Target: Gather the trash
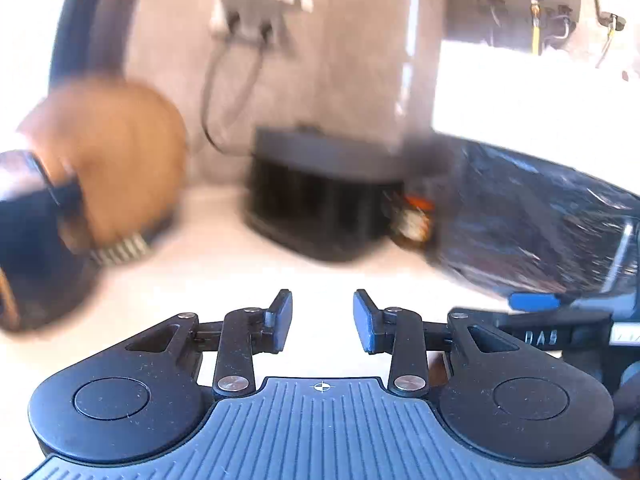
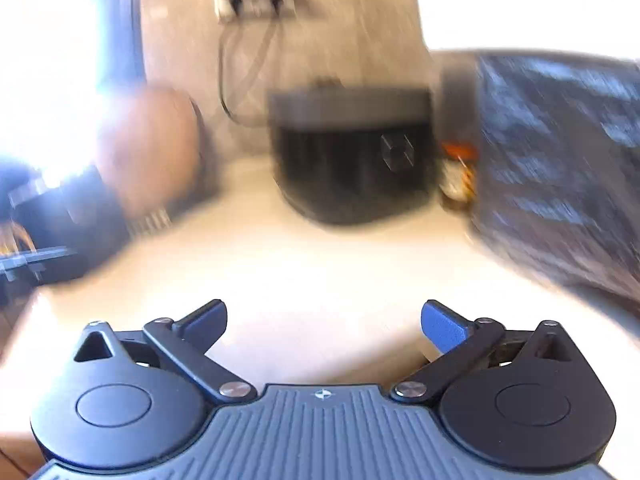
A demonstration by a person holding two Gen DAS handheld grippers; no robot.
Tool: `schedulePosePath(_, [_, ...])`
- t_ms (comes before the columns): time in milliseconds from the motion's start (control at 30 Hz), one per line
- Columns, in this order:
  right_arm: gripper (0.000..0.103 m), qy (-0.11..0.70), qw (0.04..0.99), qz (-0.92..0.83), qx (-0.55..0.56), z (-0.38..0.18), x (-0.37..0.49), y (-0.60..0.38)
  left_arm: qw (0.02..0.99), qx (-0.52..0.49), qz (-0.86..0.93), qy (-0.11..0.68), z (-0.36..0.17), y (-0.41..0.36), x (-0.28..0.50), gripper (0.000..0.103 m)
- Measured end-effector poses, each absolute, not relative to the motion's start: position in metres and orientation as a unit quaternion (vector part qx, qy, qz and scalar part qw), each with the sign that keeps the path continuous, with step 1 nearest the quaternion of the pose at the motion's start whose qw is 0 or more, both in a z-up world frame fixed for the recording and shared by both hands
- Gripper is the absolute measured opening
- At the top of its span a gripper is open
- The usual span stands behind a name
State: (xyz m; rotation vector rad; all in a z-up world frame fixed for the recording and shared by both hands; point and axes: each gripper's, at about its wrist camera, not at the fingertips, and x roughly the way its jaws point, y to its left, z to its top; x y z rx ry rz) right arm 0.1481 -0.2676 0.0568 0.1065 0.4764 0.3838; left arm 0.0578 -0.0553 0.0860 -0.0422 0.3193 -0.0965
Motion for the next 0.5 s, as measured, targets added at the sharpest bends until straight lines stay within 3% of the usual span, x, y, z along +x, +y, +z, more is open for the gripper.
schedulePosePath(33, [0.103, 0.237, 0.952, 0.184, 0.062, 0.064, 0.147, -0.259, 0.987, -0.020, -0.037, 0.157, 0.088, -0.051, 0.055, 0.015])
schedulePosePath(67, [0.103, 0.238, 0.952, 0.180, 0.068, 0.067, 0.144, -0.250, 0.987, -0.025, -0.024, 0.158, 0.090, -0.048, 0.051, 0.012])
schedulePosePath(267, [0.103, 0.293, 0.937, 0.186, 0.030, 0.038, 0.120, -0.218, 0.963, -0.026, 0.095, 0.250, 0.071, -0.047, 0.047, 0.013])
schedulePosePath(500, [0.103, 0.344, 0.919, 0.191, 0.018, 0.017, 0.102, -0.210, 0.946, -0.038, 0.051, 0.317, 0.048, -0.059, 0.044, 0.013])
